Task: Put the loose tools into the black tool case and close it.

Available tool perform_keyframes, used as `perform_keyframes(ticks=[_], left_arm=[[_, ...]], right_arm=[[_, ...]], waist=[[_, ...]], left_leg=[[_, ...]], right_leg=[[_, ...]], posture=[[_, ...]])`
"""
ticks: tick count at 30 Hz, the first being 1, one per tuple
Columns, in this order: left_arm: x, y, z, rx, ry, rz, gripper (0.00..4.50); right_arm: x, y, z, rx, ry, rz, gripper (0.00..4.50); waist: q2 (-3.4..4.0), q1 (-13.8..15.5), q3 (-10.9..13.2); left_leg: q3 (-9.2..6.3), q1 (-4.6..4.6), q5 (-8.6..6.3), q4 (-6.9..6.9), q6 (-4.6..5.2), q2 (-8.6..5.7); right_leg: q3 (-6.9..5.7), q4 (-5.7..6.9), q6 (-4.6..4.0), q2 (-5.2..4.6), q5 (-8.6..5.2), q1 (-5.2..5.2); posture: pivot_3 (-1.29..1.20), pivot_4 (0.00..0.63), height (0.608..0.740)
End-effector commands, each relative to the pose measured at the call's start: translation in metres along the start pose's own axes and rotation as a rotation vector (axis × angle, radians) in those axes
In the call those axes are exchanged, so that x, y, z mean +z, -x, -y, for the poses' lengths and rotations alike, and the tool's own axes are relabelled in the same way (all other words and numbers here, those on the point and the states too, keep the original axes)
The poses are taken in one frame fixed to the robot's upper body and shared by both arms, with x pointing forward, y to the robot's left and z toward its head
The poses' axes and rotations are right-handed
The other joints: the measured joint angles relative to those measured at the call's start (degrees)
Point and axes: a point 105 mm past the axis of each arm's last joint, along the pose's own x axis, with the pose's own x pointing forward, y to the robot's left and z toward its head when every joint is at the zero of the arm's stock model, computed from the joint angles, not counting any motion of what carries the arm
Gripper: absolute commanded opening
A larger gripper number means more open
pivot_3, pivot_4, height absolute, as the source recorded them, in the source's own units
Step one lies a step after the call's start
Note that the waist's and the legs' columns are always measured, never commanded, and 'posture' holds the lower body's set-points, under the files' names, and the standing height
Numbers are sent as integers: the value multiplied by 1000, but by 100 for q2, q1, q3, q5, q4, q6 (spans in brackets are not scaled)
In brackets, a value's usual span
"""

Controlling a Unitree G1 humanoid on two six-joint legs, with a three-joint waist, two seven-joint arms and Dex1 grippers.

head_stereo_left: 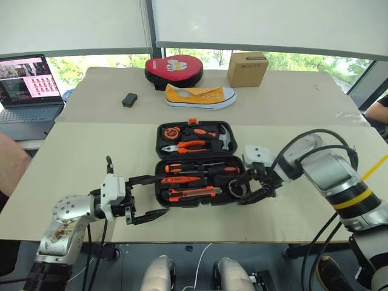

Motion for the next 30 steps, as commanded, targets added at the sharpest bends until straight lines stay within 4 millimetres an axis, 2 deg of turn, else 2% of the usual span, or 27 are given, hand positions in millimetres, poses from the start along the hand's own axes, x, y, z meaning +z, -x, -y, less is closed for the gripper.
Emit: perform_keyframes(ticks=[1, 2, 4, 7, 10, 11, 13, 14, 18, 19, 21, 24, 30], left_arm=[[-2, 17, -31, 194, 23, -51, 4500], [-5, 20, -38, 243, 35, -72, 4500], [-9, 23, -51, 331, 56, -105, 3974], [-10, 20, -69, 431, 67, -108, 2962], [-4, 10, -67, 387, 42, -79, 1839], [0, 6, -63, 353, 33, -66, 1367], [6, 0, -47, 227, 5, -38, 743], [8, -2, -38, 165, -11, -30, 743], [7, -4, -27, 74, -37, -27, 636], [6, -4, -27, 69, -35, -26, 636], [5, -7, -25, 51, -30, -24, 636], [2, -12, -20, 28, -18, -25, 636], [-1, -13, -12, 3, -4, -41, 636]], right_arm=[[18, 42, 0, -42, 80, 171, 4090], [16, 49, 6, -89, 90, 204, 4090], [13, 59, 22, -199, 79, 297, 4136], [-9, 63, 44, -331, 92, 293, 4136], [-23, 59, 52, -384, 58, 269, 3419], [-20, 57, 50, -382, 66, 292, 3029], [-5, 47, 37, -306, 119, 367, 3010], [2, 42, 30, -271, 152, 393, 3010], [14, 24, 14, -197, 203, 414, 2066], [15, 19, 10, -181, 208, 407, 1618], [18, 7, 5, -154, 196, 400, 998], [15, -7, 11, -174, 192, 352, 56], [-6, -24, 20, -175, 166, 228, 56]], waist=[[0, 4, 0], [-1, 12, 0], [-4, 24, 1], [-13, 26, 1], [-12, 13, 1], [-11, 3, 2], [-11, -37, 2], [-11, -52, 2], [-10, -90, 3], [-9, -89, 3], [-10, -77, 3], [-10, -71, 3], [-10, -62, 3]], left_leg=[[0, 0, 0, 0, 0, 0], [0, 0, 0, 0, 0, 0], [-2, 2, 0, 0, 0, -4], [1, 4, 0, 0, -1, -9], [7, -1, 1, 0, -1, -9], [9, -3, 0, 0, -1, -9], [16, -4, 0, -3, -1, -7], [16, -4, 0, -5, -1, -4], [12, -2, 2, -8, -5, 1], [11, -2, 3, -8, -8, -1], [9, -1, 4, -8, -9, -1], [7, 0, 4, -7, -9, -1], [9, -1, 4, -7, -9, -6]], right_leg=[[0, 0, 0, -1, 0, 0], [0, -1, 0, -2, 0, 1], [-3, -4, 1, -2, 0, 7], [-3, -3, 1, 1, 1, 11], [1, -2, 2, 2, 1, 3], [2, -2, 2, 2, 1, 1], [8, 0, 2, 3, 1, -7], [8, 0, 2, 6, 1, -7], [5, 5, 1, 9, 1, -6], [5, 6, 1, 8, 1, -6], [5, 6, 1, 5, 1, -4], [4, 6, 1, 2, 1, -3], [4, 5, 1, 5, 1, -4]], posture=[[0, 150, 740], [0, 150, 740], [0, 150, 740], [0, 150, 740], [0, 150, 740], [0, 150, 740], [0, 150, 740], [0, 150, 740], [0, 150, 740], [0, 150, 740], [0, 150, 740], [0, 150, 740], [0, 150, 740]])
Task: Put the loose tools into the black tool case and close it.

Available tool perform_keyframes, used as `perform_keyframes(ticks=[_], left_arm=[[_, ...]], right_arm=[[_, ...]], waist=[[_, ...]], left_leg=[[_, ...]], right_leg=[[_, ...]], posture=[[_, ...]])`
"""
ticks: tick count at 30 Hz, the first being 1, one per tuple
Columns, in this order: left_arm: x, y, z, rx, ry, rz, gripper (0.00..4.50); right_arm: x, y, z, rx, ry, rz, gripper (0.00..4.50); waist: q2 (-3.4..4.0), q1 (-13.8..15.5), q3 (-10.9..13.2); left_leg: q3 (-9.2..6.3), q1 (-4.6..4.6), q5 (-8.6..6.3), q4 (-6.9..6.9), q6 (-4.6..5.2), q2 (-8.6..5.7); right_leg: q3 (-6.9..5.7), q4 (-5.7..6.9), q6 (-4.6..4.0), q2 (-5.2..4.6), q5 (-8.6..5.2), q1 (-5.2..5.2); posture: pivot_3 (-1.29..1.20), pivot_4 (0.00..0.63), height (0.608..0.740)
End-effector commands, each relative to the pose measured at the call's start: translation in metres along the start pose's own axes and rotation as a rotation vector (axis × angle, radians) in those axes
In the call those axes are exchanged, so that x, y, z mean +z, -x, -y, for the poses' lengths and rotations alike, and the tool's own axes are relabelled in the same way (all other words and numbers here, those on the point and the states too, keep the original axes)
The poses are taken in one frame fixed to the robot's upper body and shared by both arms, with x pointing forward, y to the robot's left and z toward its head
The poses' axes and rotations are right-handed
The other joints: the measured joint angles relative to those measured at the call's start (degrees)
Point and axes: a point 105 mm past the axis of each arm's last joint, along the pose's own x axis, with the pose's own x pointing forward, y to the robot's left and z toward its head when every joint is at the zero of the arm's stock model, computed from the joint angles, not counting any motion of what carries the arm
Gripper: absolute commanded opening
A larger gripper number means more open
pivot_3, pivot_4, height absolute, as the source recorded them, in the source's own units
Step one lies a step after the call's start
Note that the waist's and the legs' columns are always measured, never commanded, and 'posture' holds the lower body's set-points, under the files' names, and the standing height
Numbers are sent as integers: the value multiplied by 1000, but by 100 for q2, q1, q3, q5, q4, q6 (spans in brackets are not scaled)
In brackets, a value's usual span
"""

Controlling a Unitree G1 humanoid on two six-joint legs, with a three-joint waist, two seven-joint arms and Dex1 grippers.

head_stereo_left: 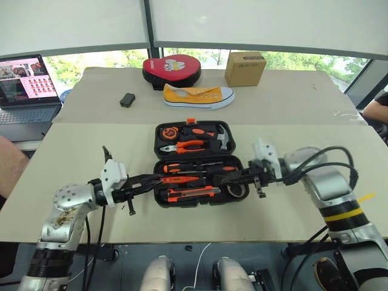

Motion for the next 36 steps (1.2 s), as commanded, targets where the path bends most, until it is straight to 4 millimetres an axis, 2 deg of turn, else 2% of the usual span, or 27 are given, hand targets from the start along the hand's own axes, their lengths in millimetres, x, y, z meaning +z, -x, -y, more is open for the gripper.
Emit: perform_keyframes(ticks=[1, 5, 8, 9, 11, 13, 15, 19, 23, 26, 29, 32, 36], left_arm=[[9, 0, 4, -19, -38, 15, 636], [9, 3, 5, -12, -34, 7, 636], [7, 7, 3, -2, -33, -5, 636], [6, 9, 2, 6, -31, -10, 636], [9, 13, -8, 74, -16, 4, 636], [12, 15, -17, 133, 3, 26, 636], [14, 18, -26, 179, 23, 41, 636], [11, 21, -36, 229, 36, 19, 636], [-4, 23, -58, 347, 64, -63, 636], [-15, 19, -77, 451, 105, -107, 636], [-26, 7, -89, 493, 144, -150, 636], [-31, -9, -90, 464, 152, -178, 636], [-33, -27, -80, 388, 180, -183, 636]], right_arm=[[-7, 1, 6, -23, 30, -56, 56], [-14, -2, 6, -7, 41, -83, 56], [-10, -2, 9, -21, 42, -57, 56], [-4, -1, 9, -18, 50, -25, 56], [27, 10, 14, -38, 17, 161, 56], [38, 22, 19, -72, 1, 236, 56], [28, 42, 27, -131, 12, 207, 56], [17, 61, 34, -202, 13, 175, 56], [1, 69, 68, -433, 2, 77, 56], [-13, 66, 93, -583, -3, 25, 56], [-30, 56, 106, -628, 15, -41, 56], [-35, 41, 109, -590, 22, -53, 56], [-28, 23, 104, -501, 39, -4, 56]], waist=[[-1, 0, 1], [-1, 0, 1], [-1, 0, 0], [-1, 0, 0], [-3, 0, 2], [-2, -2, 2], [-2, 3, 2], [-3, 64, 2], [-3, 55, 2], [-3, 15, 3], [-4, -9, 3], [-4, -38, 3], [-5, -53, 4]], left_leg=[[0, 0, 0, 0, 0, 0], [0, 1, 0, 0, 0, 1], [-1, 3, 0, 0, 0, 2], [0, 4, 0, 0, 0, 2], [0, 4, 0, 0, 0, 2], [-3, 3, 1, 0, -2, 4], [-5, 3, 1, 0, -2, 4], [-5, 4, 1, 0, -2, 1], [-3, 6, 2, 0, -3, 0], [1, 9, 7, 0, -10, -2], [4, 7, 8, -1, -12, -2], [15, 0, 8, -1, -12, -4], [26, -5, 9, -1, -13, -3]], right_leg=[[0, 0, 0, 1, 0, 0], [0, 2, 0, 2, 0, 0], [-1, 2, 0, 3, 0, 2], [-1, 2, 0, 3, 0, 3], [-1, 2, 0, 3, 0, 3], [0, 6, -1, 4, 0, 0], [0, 6, 0, 2, 0, 0], [-5, -6, 0, -5, 0, 10], [-4, 1, -1, 3, 1, 7], [0, 10, -2, 5, 2, 4], [-1, 9, -2, 7, 1, 4], [-2, 5, -1, 5, 2, 2], [0, 5, 0, 3, 2, -3]], posture=[[0, 150, 740], [0, 150, 740], [0, 150, 740], [0, 150, 740], [0, 150, 740], [0, 150, 740], [0, 150, 740], [0, 150, 740], [0, 150, 740], [0, 150, 740], [0, 150, 740], [0, 150, 740], [0, 150, 740]])
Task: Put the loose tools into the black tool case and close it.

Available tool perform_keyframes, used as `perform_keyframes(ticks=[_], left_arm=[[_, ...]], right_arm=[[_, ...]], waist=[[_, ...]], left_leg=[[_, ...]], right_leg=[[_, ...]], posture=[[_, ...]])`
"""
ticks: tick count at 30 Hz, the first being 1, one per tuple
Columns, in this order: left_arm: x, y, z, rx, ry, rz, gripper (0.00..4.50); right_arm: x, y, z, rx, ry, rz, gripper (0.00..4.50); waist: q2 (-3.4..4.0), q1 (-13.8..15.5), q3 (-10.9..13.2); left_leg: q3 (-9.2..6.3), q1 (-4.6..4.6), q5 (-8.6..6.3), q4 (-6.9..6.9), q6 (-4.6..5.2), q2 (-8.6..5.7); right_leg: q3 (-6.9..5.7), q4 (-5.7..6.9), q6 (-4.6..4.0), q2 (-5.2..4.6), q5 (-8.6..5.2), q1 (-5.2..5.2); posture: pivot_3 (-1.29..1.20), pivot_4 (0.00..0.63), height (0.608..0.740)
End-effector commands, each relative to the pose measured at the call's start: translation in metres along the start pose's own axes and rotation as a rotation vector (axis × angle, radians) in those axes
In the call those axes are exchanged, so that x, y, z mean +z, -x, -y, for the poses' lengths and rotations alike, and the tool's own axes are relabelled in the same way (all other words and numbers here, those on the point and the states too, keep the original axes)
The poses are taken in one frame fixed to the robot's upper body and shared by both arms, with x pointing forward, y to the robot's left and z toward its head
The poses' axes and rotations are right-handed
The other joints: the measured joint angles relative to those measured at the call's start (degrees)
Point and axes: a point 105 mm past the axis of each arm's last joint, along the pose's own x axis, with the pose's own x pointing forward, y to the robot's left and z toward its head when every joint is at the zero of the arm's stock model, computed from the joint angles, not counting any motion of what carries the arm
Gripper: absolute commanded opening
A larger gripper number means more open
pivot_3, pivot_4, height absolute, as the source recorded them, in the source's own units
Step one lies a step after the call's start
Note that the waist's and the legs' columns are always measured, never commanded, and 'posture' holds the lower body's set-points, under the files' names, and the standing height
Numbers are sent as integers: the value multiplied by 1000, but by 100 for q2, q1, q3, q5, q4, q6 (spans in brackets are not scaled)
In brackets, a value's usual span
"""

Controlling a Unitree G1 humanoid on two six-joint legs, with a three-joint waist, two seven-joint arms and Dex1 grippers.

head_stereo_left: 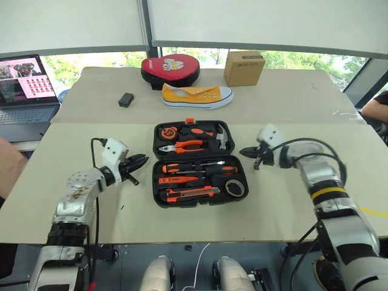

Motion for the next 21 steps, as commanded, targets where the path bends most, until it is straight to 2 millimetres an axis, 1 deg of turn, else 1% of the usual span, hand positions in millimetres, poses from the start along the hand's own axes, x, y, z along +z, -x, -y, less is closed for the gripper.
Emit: perform_keyframes(ticks=[1, 5, 8, 10, 13, 16, 21], left_arm=[[4, -7, 11, -68, -15, -17, 636], [6, -10, 18, -103, -34, 5, 636], [8, -8, 32, -192, -39, 23, 636], [0, -2, 42, -249, -43, -11, 636], [-7, 5, 49, -280, -79, -31, 636], [-7, 9, 51, -278, -79, -31, 636], [-7, 17, 42, -225, -59, -35, 636]], right_arm=[[25, -4, -3, 63, 76, 88, 56], [29, -6, -21, 161, 113, 121, 56], [30, 0, -34, 196, 87, 141, 56], [24, 7, -41, 199, 70, 120, 56], [13, 20, -50, 184, 44, 80, 56], [8, 32, -61, 188, 5, 63, 56], [9, 44, -70, 171, -79, 72, 56]], waist=[[0, -7, 0], [0, -10, 0], [1, 3, 0], [1, -1, 0], [2, 3, -1], [1, 50, -1], [1, 61, -1]], left_leg=[[-1, 0, 0, 0, 0, 1], [-8, 2, 0, 0, -1, 3], [-19, 1, 0, -2, -1, 4], [-23, 0, -1, -5, -1, 4], [-25, 0, -4, -10, -1, 7], [-27, 0, -6, -10, 1, 6], [-28, 2, -8, -10, 3, 4]], right_leg=[[0, 1, 0, 0, 0, 0], [-1, 5, 0, 1, 0, 0], [-2, 10, 0, 0, 0, 0], [-1, 15, 0, -1, 0, 0], [-1, 13, 0, -4, 0, 3], [-2, 6, 1, -8, -1, 3], [-2, -15, 1, -7, -1, 4]], posture=[[0, 150, 740], [0, 150, 740], [0, 150, 740], [0, 150, 740], [0, 150, 740], [0, 150, 740], [0, 150, 740]])
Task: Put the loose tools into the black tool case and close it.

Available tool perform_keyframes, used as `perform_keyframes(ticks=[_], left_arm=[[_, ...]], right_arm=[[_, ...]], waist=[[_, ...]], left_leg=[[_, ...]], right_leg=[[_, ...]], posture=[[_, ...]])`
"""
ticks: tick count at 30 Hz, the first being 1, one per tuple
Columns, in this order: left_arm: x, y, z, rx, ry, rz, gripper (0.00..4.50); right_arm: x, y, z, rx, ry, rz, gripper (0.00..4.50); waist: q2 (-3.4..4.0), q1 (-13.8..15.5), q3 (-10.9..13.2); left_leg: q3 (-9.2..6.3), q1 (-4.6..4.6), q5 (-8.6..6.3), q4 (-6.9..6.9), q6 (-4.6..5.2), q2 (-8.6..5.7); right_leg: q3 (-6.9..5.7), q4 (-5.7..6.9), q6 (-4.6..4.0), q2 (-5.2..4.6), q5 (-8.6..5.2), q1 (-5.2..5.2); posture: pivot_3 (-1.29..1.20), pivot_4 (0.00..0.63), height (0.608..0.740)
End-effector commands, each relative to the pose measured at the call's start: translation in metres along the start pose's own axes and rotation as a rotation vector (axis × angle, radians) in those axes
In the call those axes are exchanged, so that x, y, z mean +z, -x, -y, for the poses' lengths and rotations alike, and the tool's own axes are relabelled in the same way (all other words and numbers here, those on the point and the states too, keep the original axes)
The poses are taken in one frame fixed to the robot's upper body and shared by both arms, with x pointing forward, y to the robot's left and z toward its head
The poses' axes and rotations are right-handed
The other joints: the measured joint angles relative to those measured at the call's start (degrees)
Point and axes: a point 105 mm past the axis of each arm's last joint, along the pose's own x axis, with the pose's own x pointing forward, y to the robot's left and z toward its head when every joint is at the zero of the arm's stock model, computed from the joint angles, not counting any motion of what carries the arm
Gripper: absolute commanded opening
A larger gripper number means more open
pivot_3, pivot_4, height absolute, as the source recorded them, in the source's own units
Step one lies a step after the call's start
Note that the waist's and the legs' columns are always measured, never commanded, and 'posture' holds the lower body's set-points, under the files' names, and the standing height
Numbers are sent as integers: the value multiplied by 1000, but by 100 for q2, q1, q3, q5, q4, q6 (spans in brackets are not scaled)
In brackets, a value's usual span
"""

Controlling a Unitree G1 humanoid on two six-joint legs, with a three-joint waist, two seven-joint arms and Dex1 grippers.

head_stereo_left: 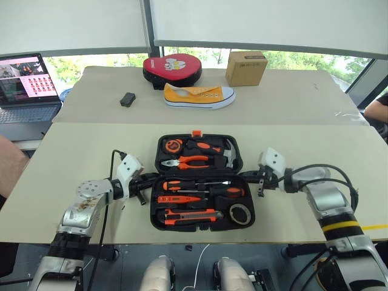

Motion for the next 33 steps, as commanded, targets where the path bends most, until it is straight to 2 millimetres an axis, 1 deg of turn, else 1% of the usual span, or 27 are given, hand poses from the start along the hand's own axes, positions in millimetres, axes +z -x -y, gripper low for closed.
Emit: perform_keyframes(ticks=[1, 2, 3, 5, 7, 8, 9, 10, 11, 12, 14, 15, 18, 19, 21, 25, 27, 28, 32, 33], left_arm=[[13, 6, -3, 22, -13, 47, 636], [14, 8, -6, 35, -11, 51, 636], [16, 12, -8, 46, -12, 62, 636], [16, 21, -11, 57, 1, 22, 1178], [10, 31, -19, 95, 48, -88, 1754], [14, 36, -19, 77, 71, -92, 2237], [18, 40, -19, 68, 88, -90, 2537], [24, 43, -21, 70, 106, -81, 2972], [30, 45, -22, 64, 126, -71, 3229], [35, 46, -23, 60, 163, -77, 3561], [46, 44, -29, 81, 232, -87, 4314], [51, 42, -33, 97, 264, -96, 4500], [59, 32, -42, 157, 327, -135, 4500], [62, 27, -43, 162, 345, -138, 4500], [66, 15, -45, 182, 354, -151, 4500], [62, 2, -45, 190, 358, -205, 4500], [61, -3, -46, 195, 368, -214, 4500], [60, -6, -46, 195, 370, -216, 4500], [54, -11, -45, 192, 368, -249, 4500], [53, -13, -44, 187, 370, -260, 4500]], right_arm=[[18, 8, -6, -7, -27, 67, 56], [19, 8, -7, -7, -35, 72, 56], [22, 12, -3, -30, -62, 93, 56], [29, 21, 6, -73, -119, 122, 0], [31, 33, 8, -47, -168, 101, 591], [35, 38, 11, -48, -182, 110, 897], [39, 41, 12, -45, -206, 114, 1159], [43, 45, 17, -70, -213, 101, 1570], [46, 47, 22, -104, -228, 77, 1846], [48, 49, 28, -141, -264, 49, 2189], [49, 49, 33, -167, -312, -26, 2886], [49, 48, 35, -178, -333, -65, 3264], [52, 43, 44, -207, -442, -121, 4322], [52, 39, 43, -193, -463, -151, 4447], [51, 31, 46, -210, -487, -207, 4447], [50, 19, 55, -265, -496, -269, 4447], [50, 14, 56, -268, -507, -291, 4447], [50, 12, 56, -265, -523, -295, 4447], [39, 8, 60, -285, -540, -360, 4447], [33, 9, 61, -300, -533, -391, 4203]], waist=[[0, -1, 0], [0, 1, 0], [-1, 2, 0], [-2, -9, 1], [-4, -12, 2], [-3, -13, 2], [-3, -13, 2], [-3, -14, 2], [-4, -14, 2], [-4, -15, 3], [-5, -4, 3], [-6, 10, 4], [-10, 12, 6], [-10, 9, 5], [-10, 8, 6], [-13, -21, 7], [-13, -26, 7], [-13, -27, 7], [-13, -29, 7], [-13, -30, 7]], left_leg=[[0, 1, 0, 0, -1, -2], [-1, 1, 1, 0, -1, -1], [-2, 2, 1, 1, -1, -1], [-2, 2, 1, 1, -1, -2], [-4, 2, 1, 1, -1, 0], [-5, 2, 1, 1, -1, -1], [-5, 3, 1, 1, -1, -1], [-5, 3, 1, 1, -1, -1], [-5, 4, 1, 1, -1, -1], [-5, 4, 1, 1, -1, -1], [-7, 4, 2, 3, -2, -2], [-8, 3, 4, 4, -5, -4], [-11, 2, 5, 7, -5, -5], [-10, 1, 5, 7, -5, -7], [-10, 0, 4, 7, -4, -8], [-8, -10, 4, 7, -4, -10], [-8, -35, 8, 8, -9, -10], [-9, -68, 14, 12, -18, -12], [-9, -84, 19, 21, -24, -12], [-9, -84, 18, 21, -24, -13]], right_leg=[[0, 2, 0, 2, 0, 0], [0, 3, 0, 4, 0, 0], [0, 4, 0, 4, 0, 0], [2, 5, 0, 5, 0, -2], [1, 7, 0, 8, 0, -3], [2, 9, 0, 7, 0, -3], [2, 10, 0, 7, 0, -3], [1, 8, 0, 7, 0, -3], [2, 7, 0, 7, 0, -2], [1, 7, 0, 7, -1, -2], [1, 13, 0, 7, -1, -2], [0, 15, 0, 8, -1, -4], [0, 17, 0, 10, -1, -4], [2, 17, 0, 10, -1, -5], [3, 15, 1, 10, -1, -4], [7, 16, 0, 11, -1, -15], [7, 25, 0, 10, 0, -44], [12, 35, 0, 10, 1, -84], [9, 38, 0, 11, 1, -95], [9, 38, 0, 10, 1, -95]], posture=[[0, 150, 740], [0, 150, 740], [0, 150, 740], [0, 150, 740], [0, 150, 740], [0, 150, 740], [0, 150, 740], [0, 150, 740], [0, 150, 740], [0, 150, 740], [0, 150, 740], [0, 150, 740], [0, 150, 740], [0, 150, 740], [0, 150, 740], [0, 150, 740], [0, 150, 740], [0, 150, 740], [0, 150, 740], [0, 150, 740]])
